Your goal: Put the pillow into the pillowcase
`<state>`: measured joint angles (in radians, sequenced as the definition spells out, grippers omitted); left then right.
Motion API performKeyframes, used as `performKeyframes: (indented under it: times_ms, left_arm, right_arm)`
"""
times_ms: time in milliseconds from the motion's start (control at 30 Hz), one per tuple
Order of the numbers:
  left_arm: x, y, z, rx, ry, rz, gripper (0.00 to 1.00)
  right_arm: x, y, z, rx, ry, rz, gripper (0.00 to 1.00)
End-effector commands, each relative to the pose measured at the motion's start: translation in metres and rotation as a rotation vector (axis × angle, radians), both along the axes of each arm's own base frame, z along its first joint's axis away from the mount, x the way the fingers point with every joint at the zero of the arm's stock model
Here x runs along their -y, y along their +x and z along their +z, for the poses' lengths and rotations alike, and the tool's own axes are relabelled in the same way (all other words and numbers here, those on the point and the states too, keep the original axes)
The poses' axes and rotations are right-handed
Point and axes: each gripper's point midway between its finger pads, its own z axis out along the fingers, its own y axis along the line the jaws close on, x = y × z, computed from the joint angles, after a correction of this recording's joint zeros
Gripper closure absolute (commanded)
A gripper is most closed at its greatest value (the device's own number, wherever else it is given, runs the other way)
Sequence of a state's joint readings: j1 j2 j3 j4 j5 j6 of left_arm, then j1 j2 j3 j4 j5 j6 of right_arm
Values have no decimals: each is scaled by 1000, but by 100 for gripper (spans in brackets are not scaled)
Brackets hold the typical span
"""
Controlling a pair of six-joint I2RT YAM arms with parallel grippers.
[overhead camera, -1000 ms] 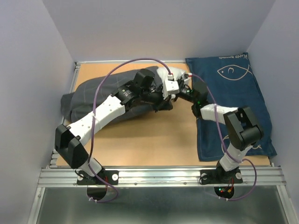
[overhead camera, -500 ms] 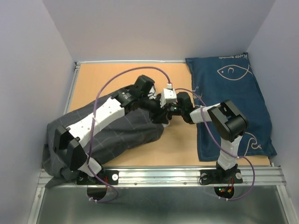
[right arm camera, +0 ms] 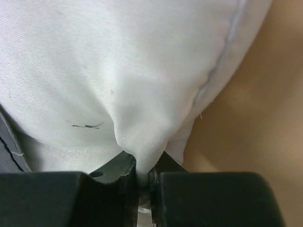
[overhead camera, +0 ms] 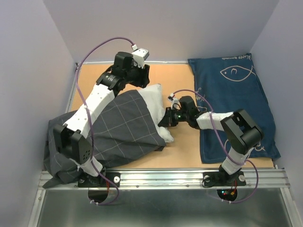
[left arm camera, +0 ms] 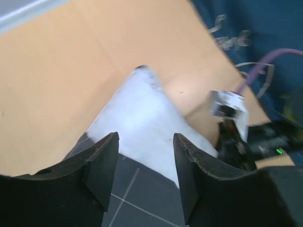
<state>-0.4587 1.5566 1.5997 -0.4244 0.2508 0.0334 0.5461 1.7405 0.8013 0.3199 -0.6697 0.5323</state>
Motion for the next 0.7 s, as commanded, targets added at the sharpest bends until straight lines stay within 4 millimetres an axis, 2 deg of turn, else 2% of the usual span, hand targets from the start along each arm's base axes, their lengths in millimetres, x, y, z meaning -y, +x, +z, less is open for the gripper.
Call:
performKeyframes:
  times_ms: [0,67,200,267,400,467,567,667]
  left_arm:
    - [-36,33,-18,-14,102,298,43]
    - [-42,35,-34,-45,139,333,45]
    - [-36,30,-66,-127,163,308,46]
    - [-37,27,-85,-171,197,304,50]
    - [-47,19,-110,-220,255,319,58]
    - [-46,13,-124,-259,266,304,62]
    - [-34,8,-131,-296,227,253,60]
    - [-25,9,-133,-308,204,219,56]
  right_arm:
    - [6,-21,-8,103,-87,82,99]
    - [6,-22,-6,128,-102,96,100]
    - [7,-28,-4,159,-122,117,100]
    - [9,-29,-6,166,-142,115,99]
    - [13,-29,-2,186,-151,108,99]
    - [15,-27,4,205,-156,96,96]
    - [18,-22,11,237,-179,85,88]
    - [23,-17,27,290,-209,78,79]
